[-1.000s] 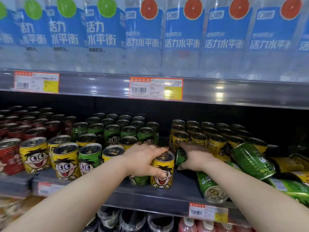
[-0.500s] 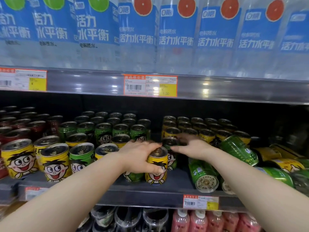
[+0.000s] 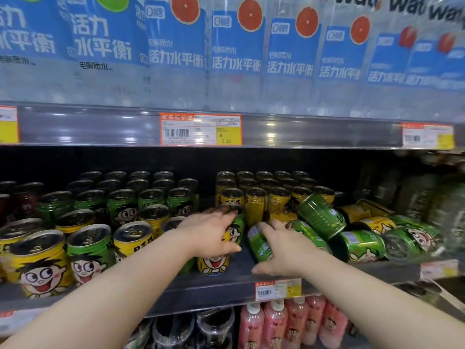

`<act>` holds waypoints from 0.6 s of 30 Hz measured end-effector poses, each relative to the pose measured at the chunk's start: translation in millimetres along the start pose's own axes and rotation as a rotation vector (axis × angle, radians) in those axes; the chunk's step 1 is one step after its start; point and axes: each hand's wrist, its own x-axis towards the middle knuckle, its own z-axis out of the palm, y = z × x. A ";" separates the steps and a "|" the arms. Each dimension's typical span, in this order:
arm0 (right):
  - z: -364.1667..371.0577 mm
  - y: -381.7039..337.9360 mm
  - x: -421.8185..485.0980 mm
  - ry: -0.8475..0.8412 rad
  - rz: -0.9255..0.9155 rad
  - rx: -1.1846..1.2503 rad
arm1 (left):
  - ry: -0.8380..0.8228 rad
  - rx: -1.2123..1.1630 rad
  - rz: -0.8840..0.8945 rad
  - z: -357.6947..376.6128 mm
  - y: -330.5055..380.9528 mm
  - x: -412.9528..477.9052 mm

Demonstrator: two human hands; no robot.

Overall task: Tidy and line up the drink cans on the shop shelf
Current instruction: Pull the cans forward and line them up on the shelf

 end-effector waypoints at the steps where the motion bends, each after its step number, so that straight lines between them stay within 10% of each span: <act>1: 1.0 0.9 -0.6 0.009 -0.002 0.078 | 0.003 0.004 0.004 -0.3 0.3 -0.6; 18: -6.3 -26.7 16.6 0.161 0.129 0.591 | 0.040 0.002 0.007 2.5 0.4 -3.4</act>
